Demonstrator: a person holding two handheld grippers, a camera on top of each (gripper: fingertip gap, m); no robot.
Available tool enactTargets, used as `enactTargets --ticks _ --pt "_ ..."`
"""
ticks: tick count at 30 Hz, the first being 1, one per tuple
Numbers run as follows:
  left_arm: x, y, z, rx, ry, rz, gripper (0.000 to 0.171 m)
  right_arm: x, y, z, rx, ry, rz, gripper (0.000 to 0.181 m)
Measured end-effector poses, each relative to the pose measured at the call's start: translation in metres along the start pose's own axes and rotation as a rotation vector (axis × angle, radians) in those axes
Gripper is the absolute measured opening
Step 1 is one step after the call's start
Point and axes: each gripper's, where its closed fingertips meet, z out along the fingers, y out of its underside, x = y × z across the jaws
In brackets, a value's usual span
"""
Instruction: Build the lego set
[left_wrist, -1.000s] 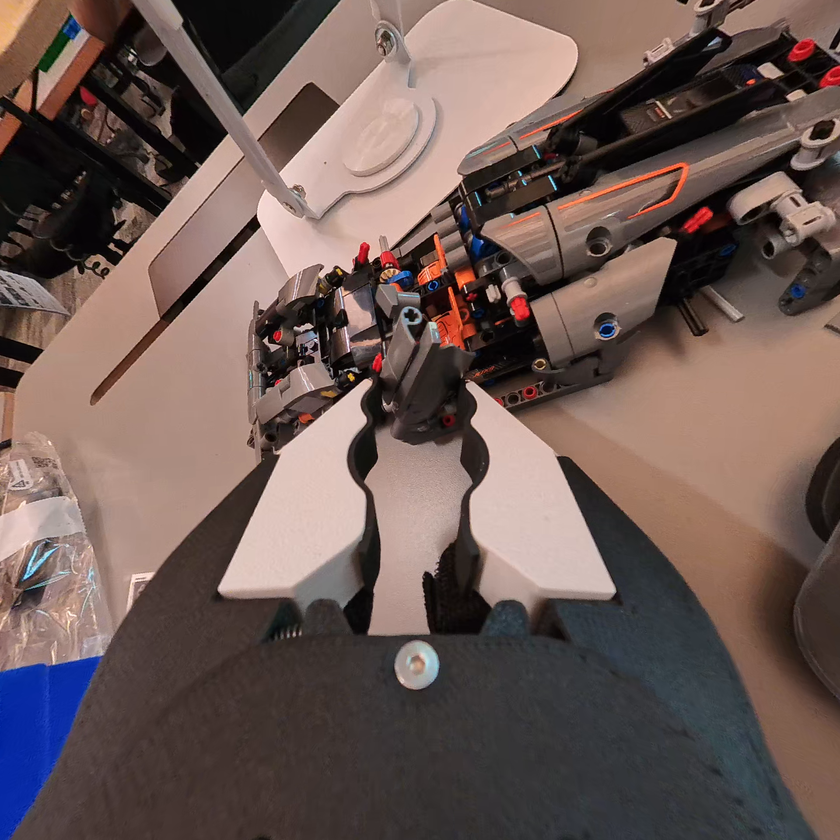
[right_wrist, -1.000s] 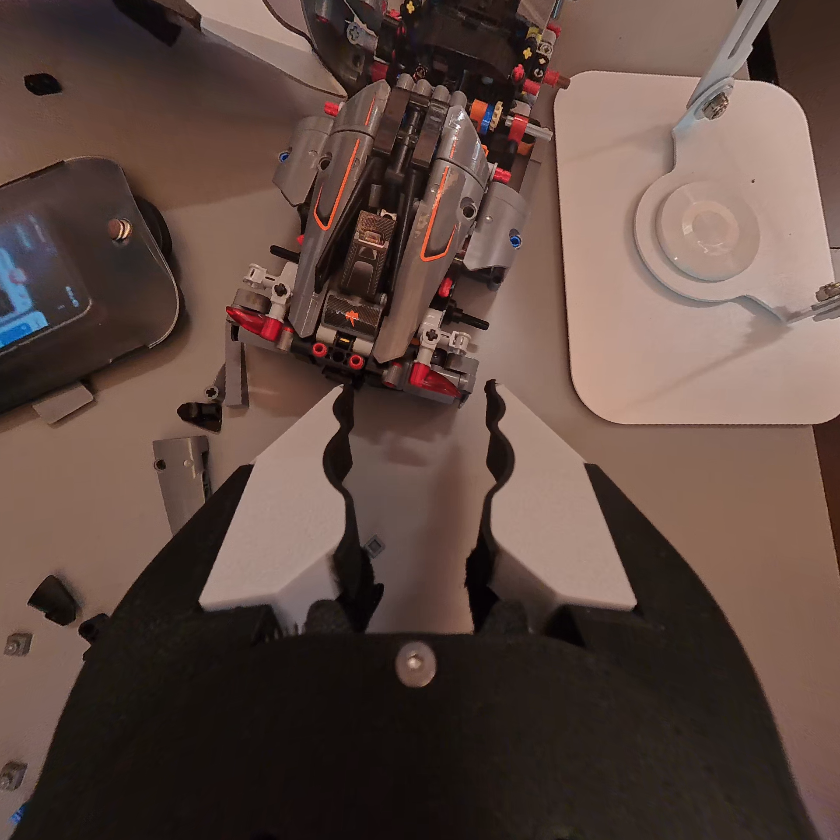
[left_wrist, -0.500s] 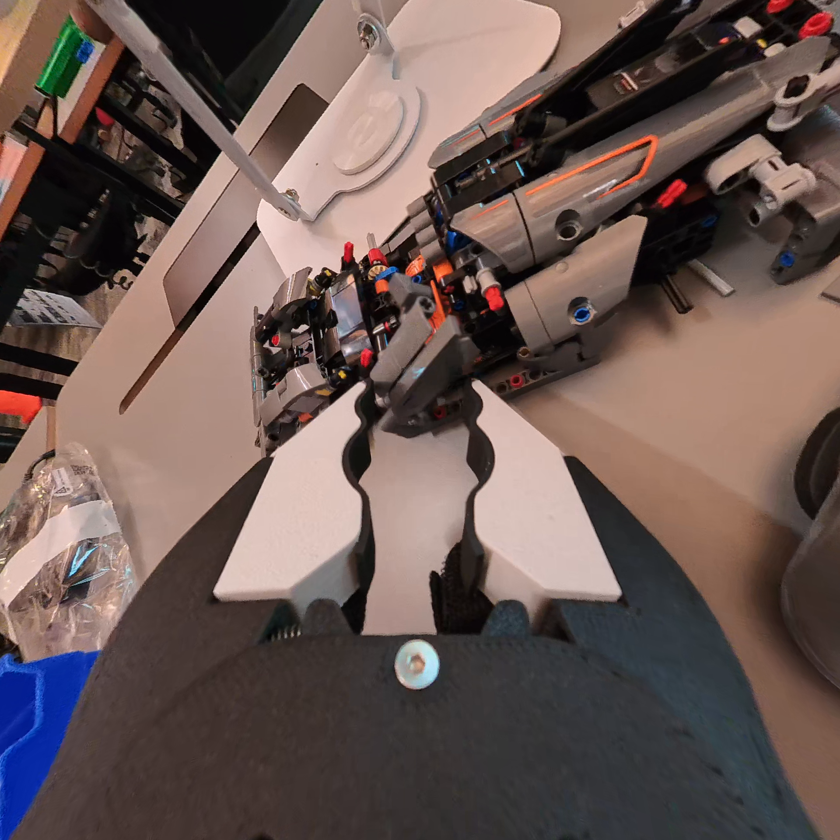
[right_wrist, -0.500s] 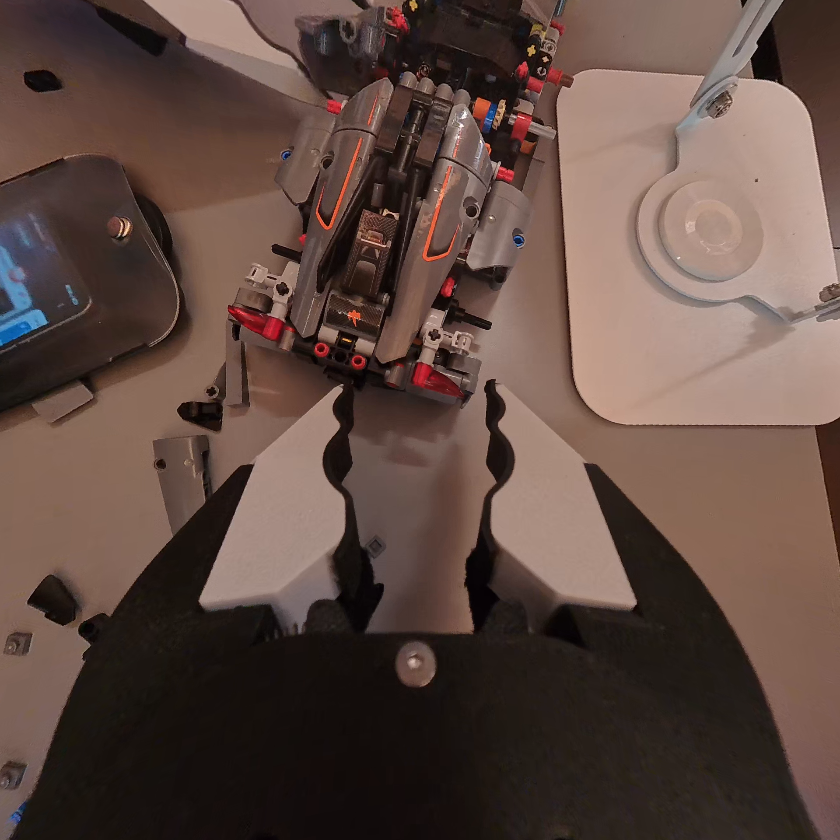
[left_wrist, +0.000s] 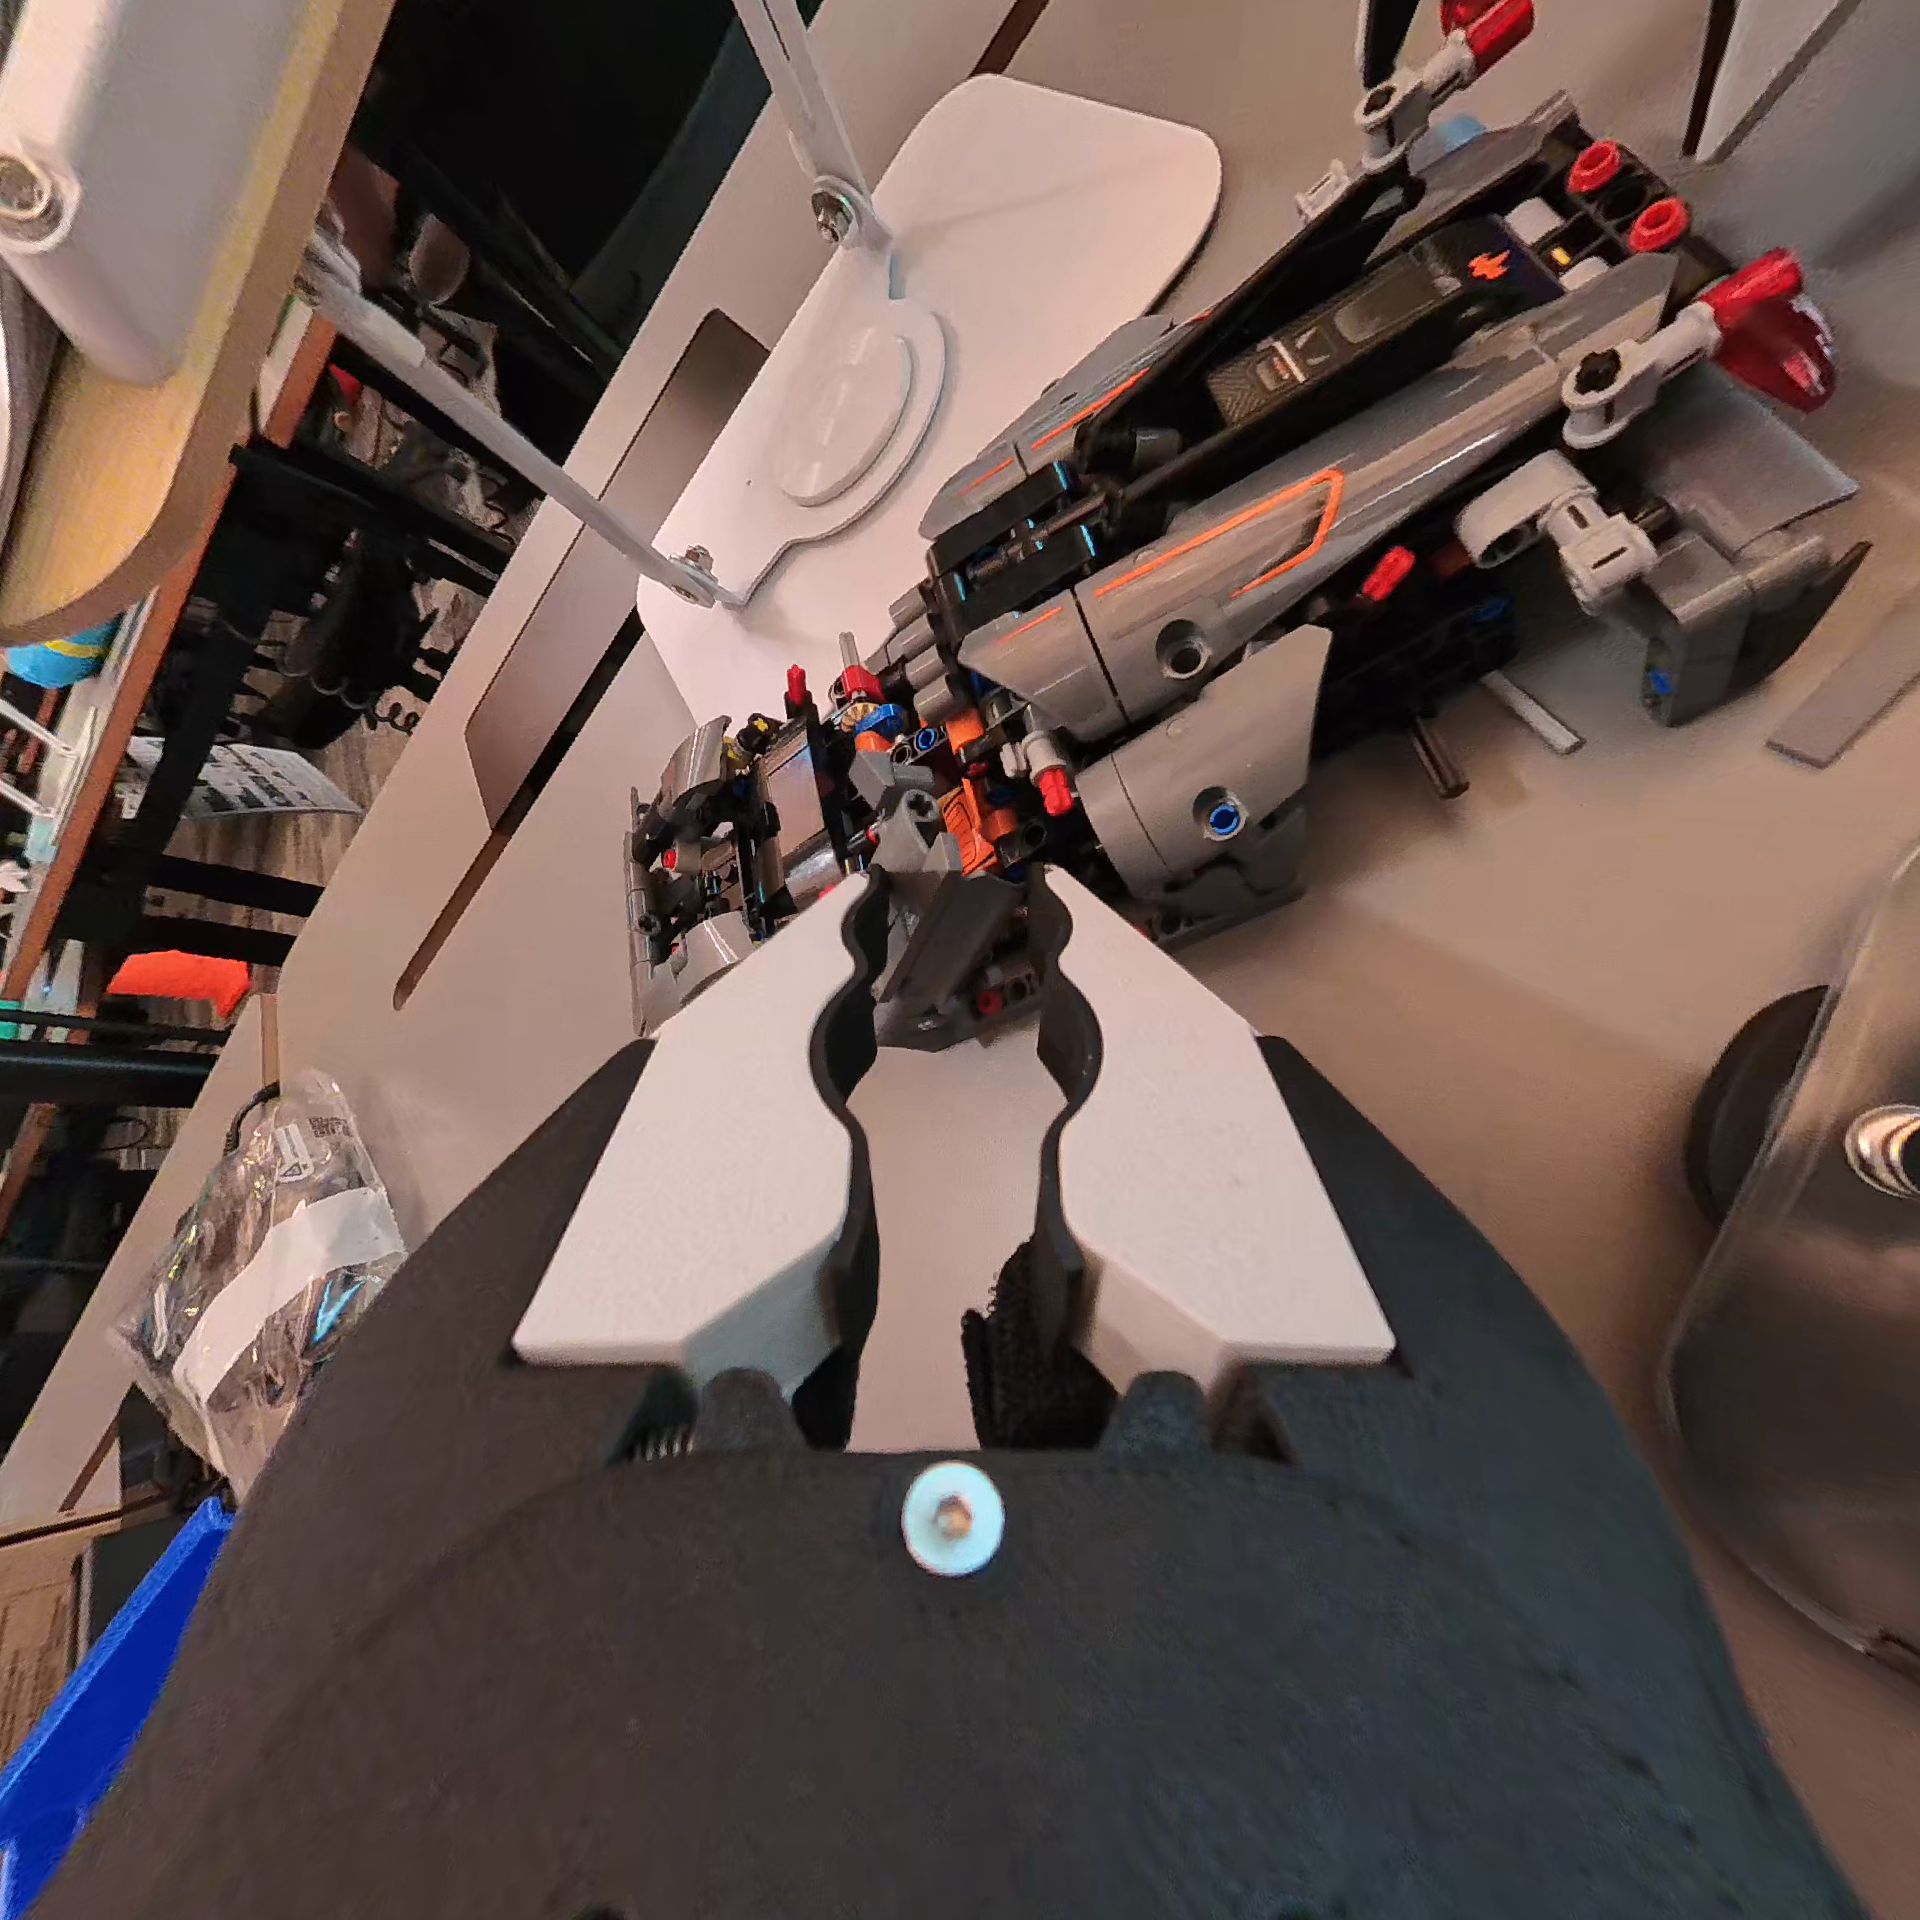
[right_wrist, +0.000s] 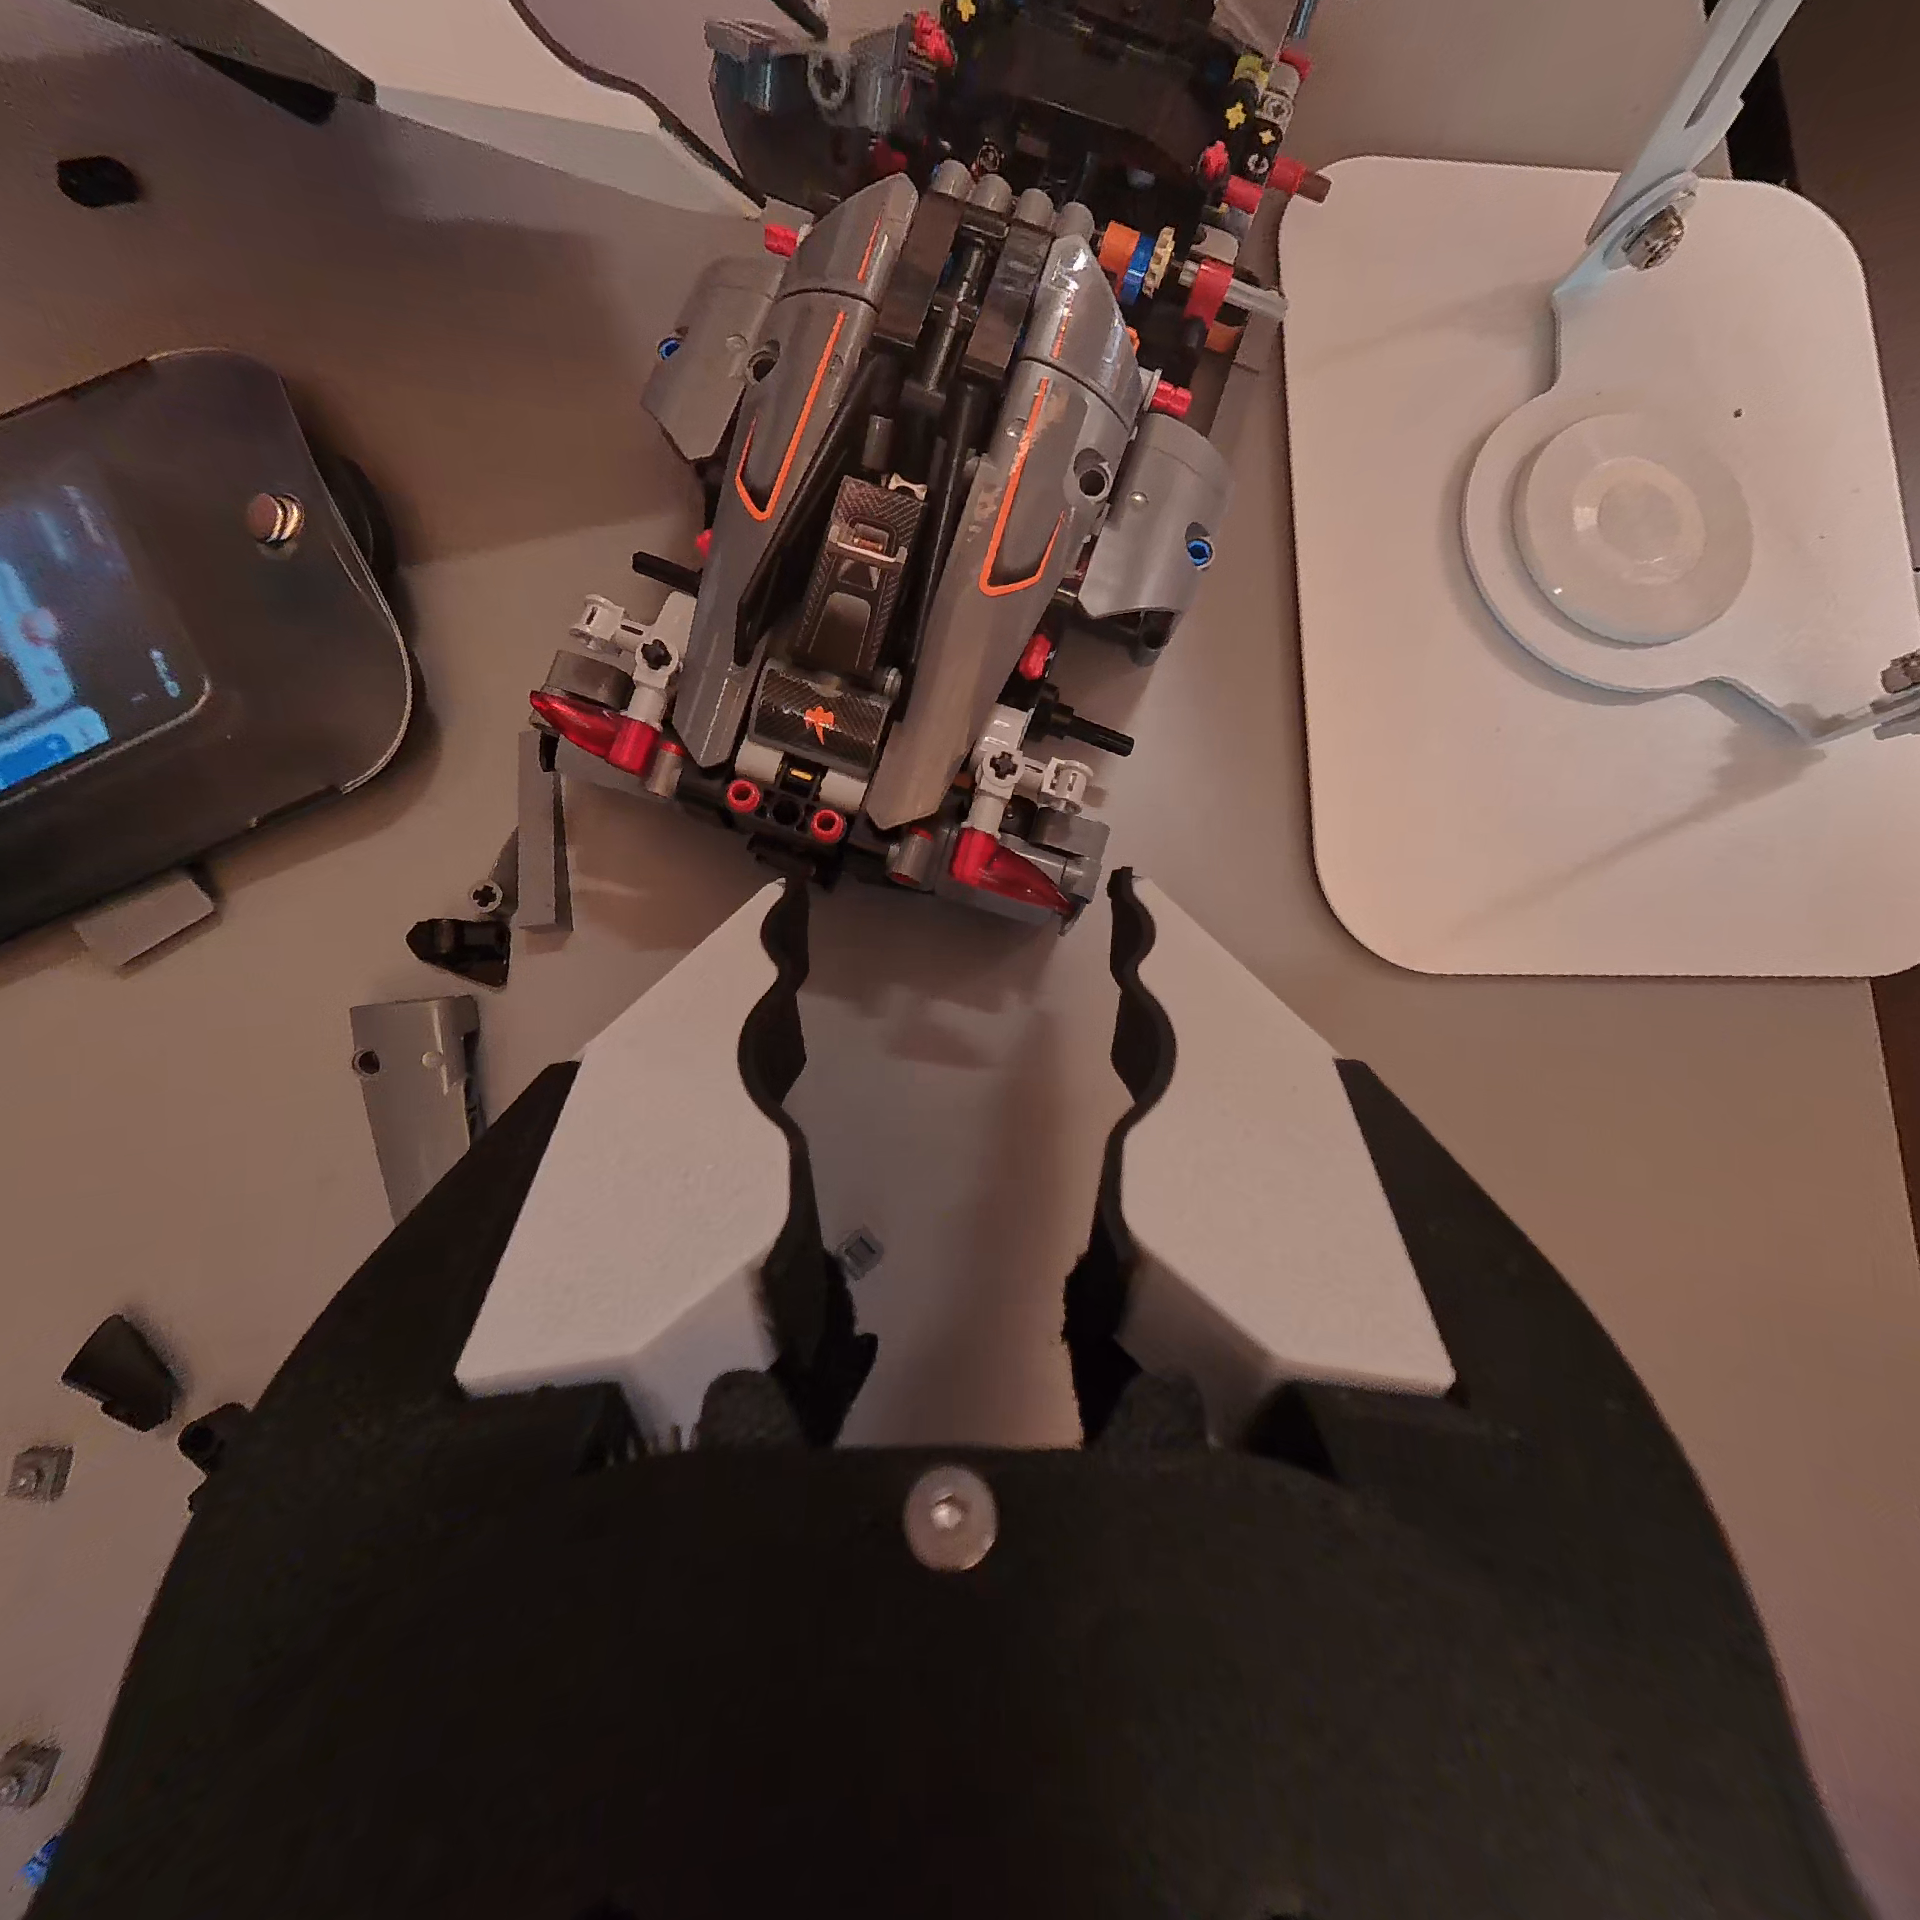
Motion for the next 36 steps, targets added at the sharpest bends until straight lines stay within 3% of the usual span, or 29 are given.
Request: enactTargets --ticks 10,36 --pt "0.012 0.002 0.002 -0.026 -0.030 0.150 0.023 -0.001 0.001 0.000 -0.004 0.000 -0.002 0.057" --pt "0.018 0.008 0.000 -0.004 -0.024 0.272 0.021 -0.003 0.000 -0.002 0.002 -0.003 0.005 0.057"
